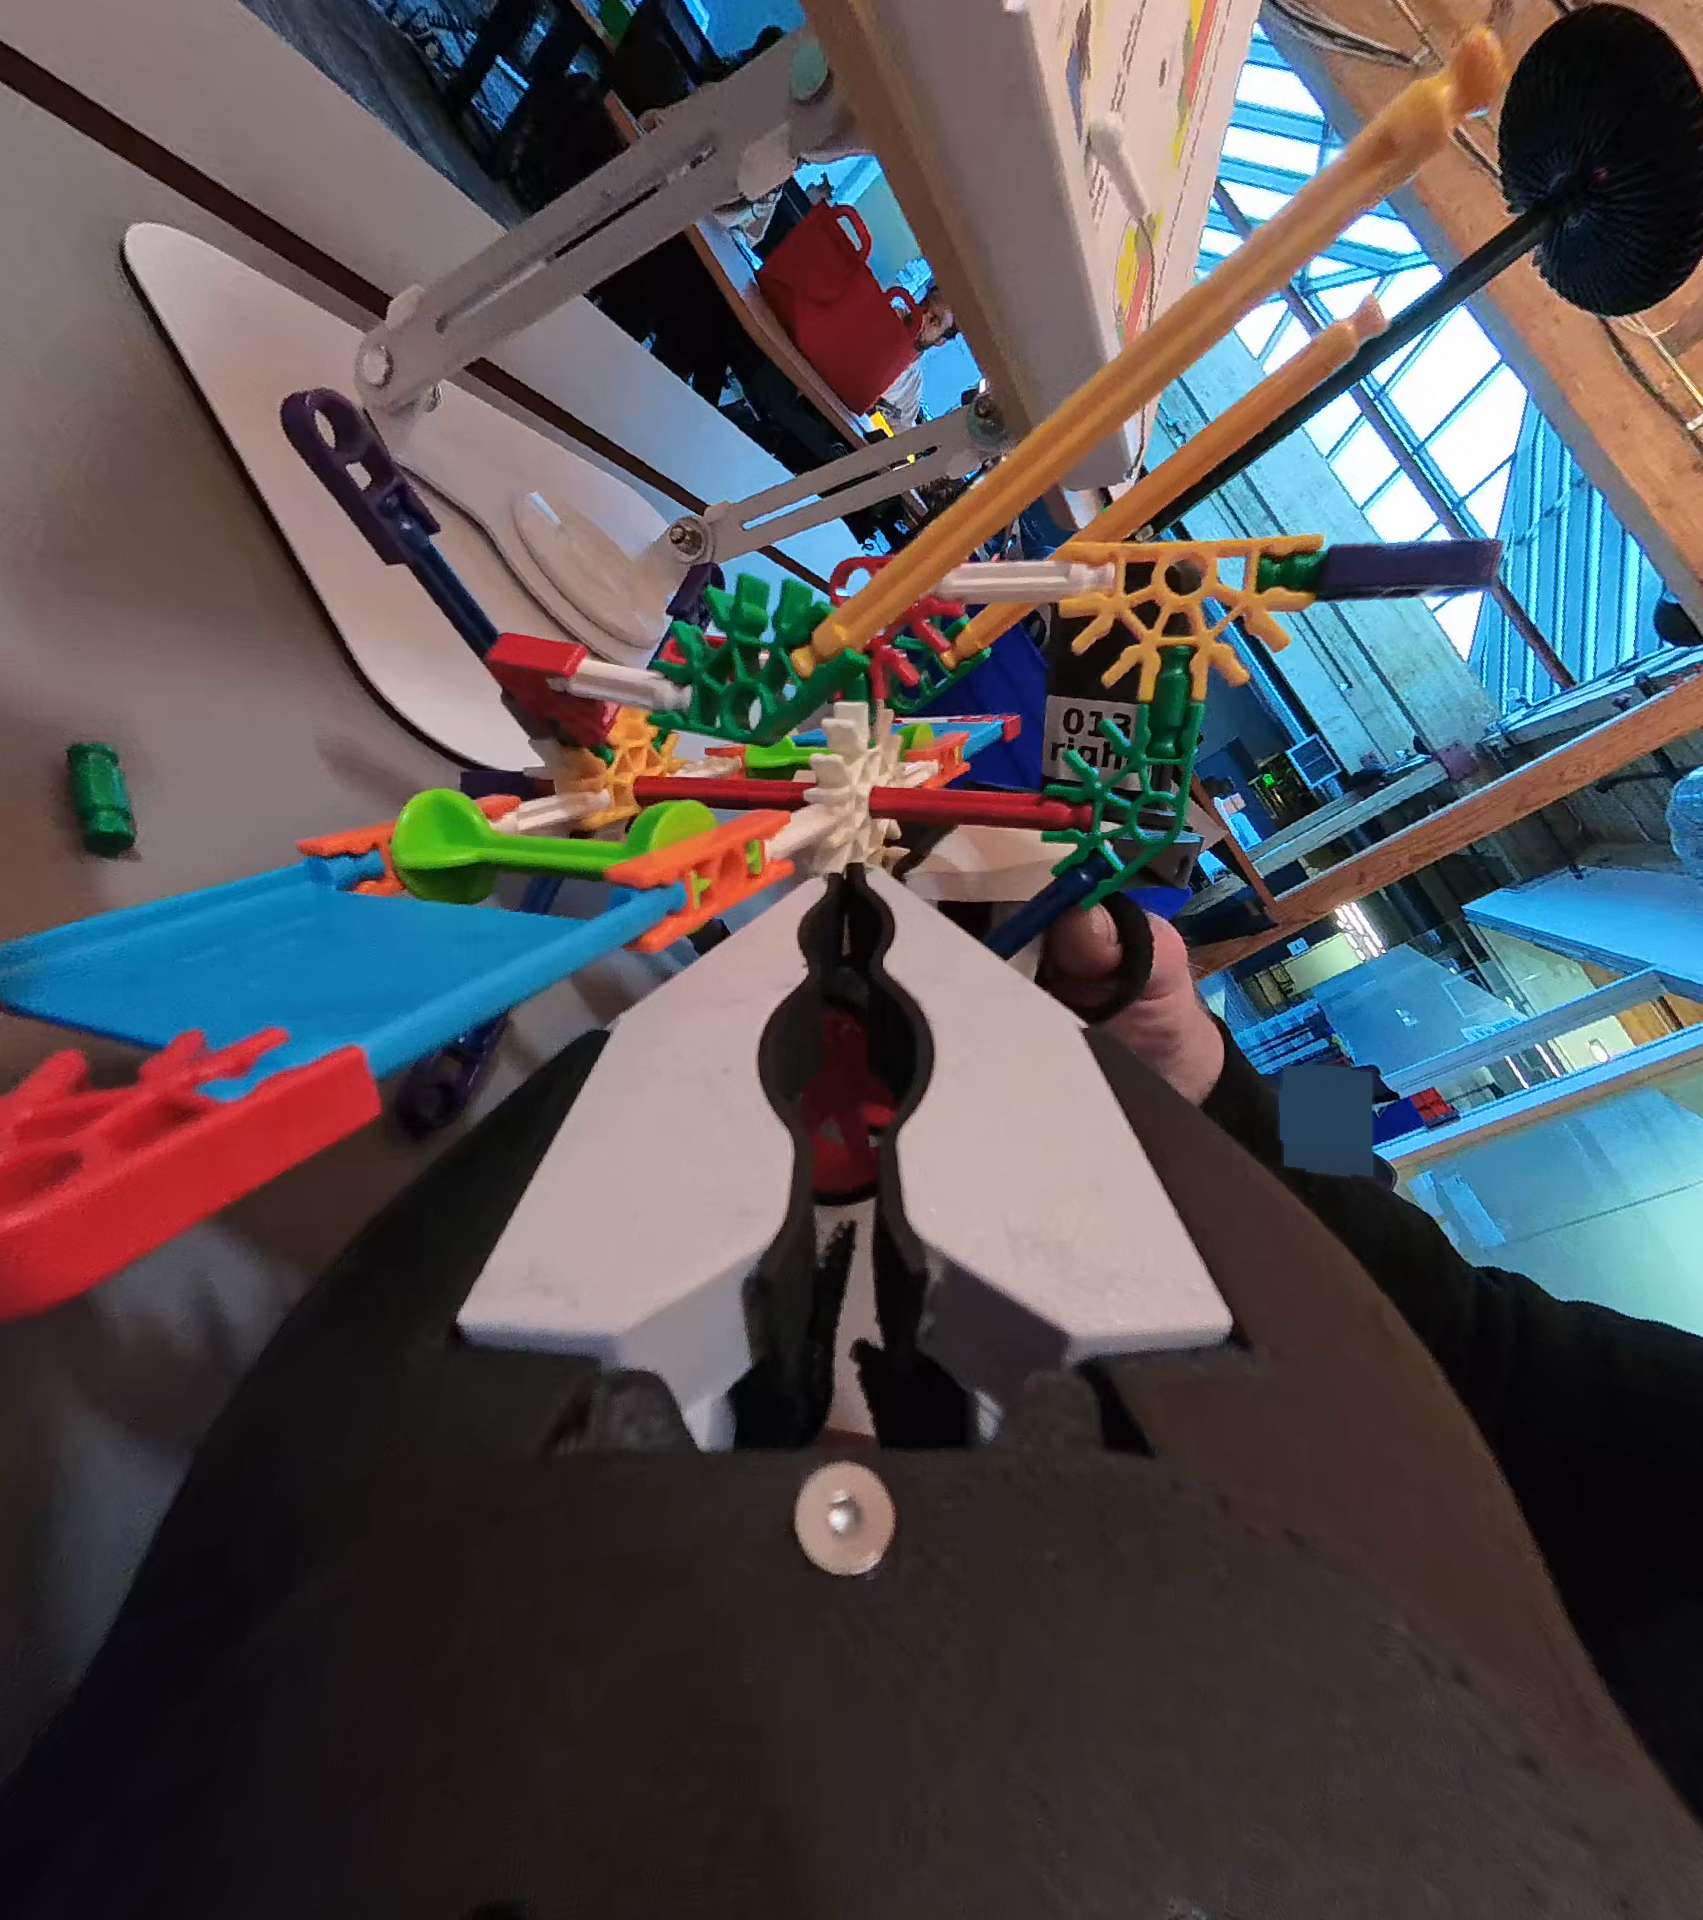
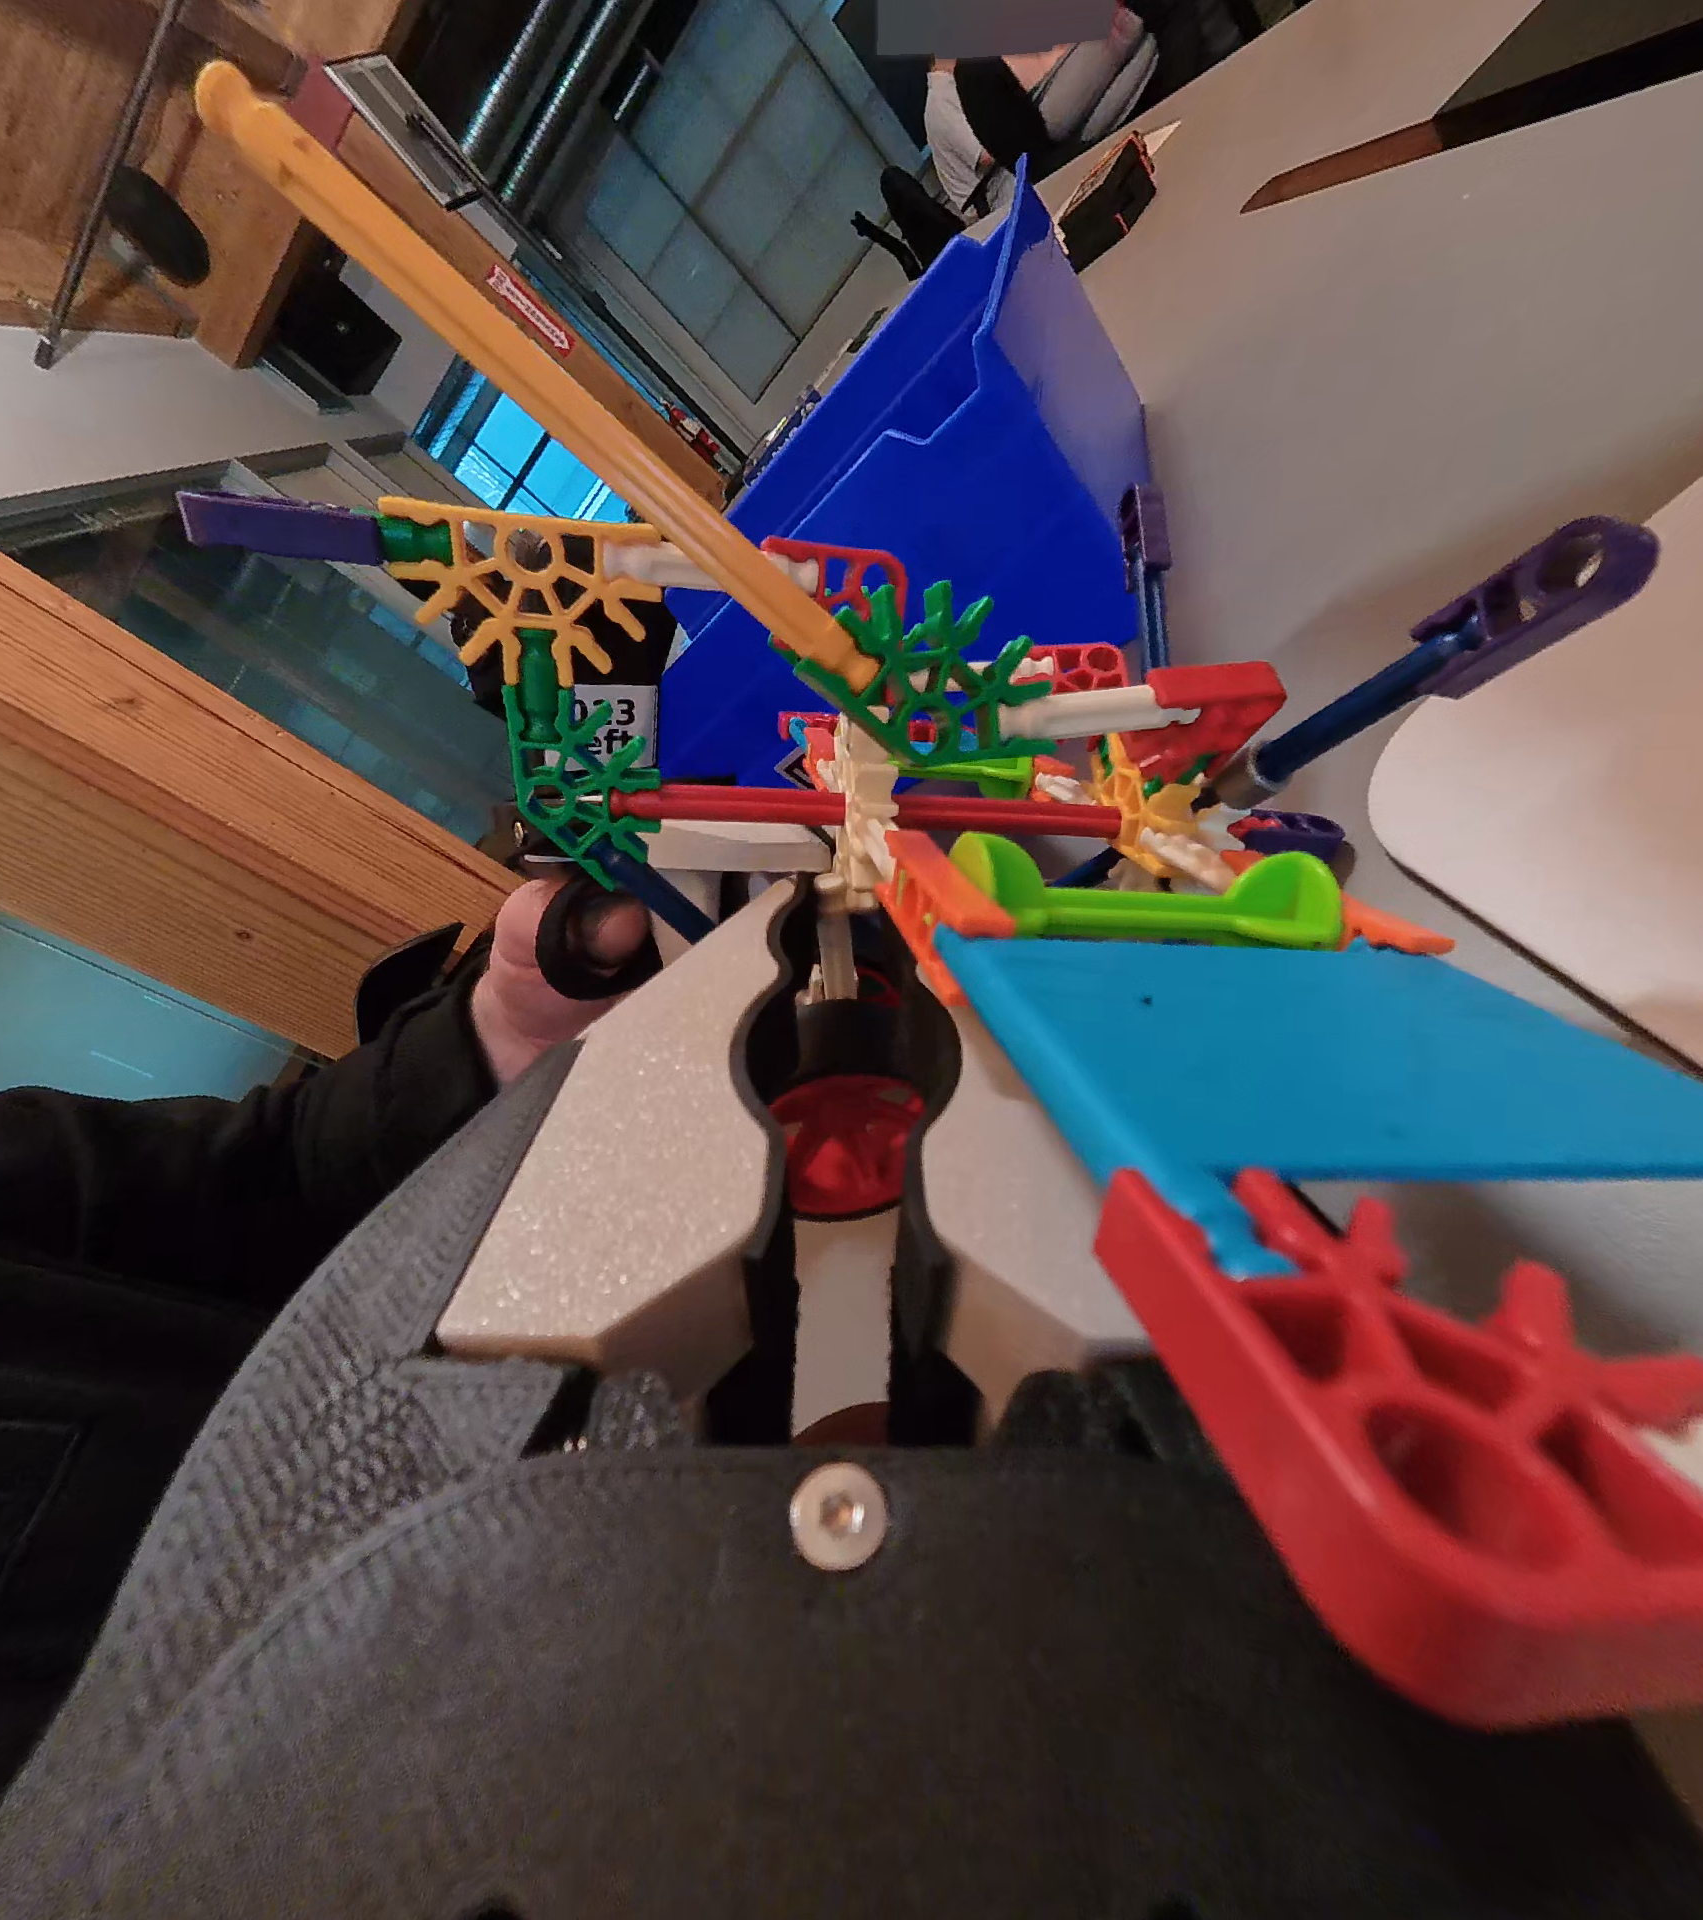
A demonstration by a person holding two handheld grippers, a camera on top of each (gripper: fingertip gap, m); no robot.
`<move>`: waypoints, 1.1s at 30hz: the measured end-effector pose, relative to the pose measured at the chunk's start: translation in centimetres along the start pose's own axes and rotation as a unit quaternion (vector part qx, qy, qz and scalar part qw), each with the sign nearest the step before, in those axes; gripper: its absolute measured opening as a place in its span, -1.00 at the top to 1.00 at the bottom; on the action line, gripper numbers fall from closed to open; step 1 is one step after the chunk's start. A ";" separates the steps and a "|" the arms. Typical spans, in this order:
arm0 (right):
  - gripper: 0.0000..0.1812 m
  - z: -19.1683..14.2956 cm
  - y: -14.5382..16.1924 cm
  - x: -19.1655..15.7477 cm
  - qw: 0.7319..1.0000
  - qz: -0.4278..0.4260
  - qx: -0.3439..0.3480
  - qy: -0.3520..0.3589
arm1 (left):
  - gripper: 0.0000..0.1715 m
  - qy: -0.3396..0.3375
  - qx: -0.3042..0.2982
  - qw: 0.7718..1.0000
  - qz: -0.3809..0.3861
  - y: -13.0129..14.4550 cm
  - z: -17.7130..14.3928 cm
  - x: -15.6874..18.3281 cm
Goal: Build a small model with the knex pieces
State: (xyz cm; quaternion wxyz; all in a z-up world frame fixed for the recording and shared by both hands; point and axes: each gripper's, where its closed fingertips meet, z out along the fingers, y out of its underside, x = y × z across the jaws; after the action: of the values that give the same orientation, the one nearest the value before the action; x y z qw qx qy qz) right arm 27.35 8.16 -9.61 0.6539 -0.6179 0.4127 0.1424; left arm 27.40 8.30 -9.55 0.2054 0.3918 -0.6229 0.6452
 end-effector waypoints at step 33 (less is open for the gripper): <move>0.95 0.5 0.0 -0.1 1.000 0.000 0.001 0.002 | 0.97 0.065 -0.075 0.995 -0.022 1.8 1.2 1.3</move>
State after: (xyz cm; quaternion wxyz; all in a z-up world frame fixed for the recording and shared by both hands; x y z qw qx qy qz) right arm 27.48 8.66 -9.60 0.6537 -0.6173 0.4145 0.1405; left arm 25.55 6.56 -9.81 0.2887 0.3465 -0.6463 0.6156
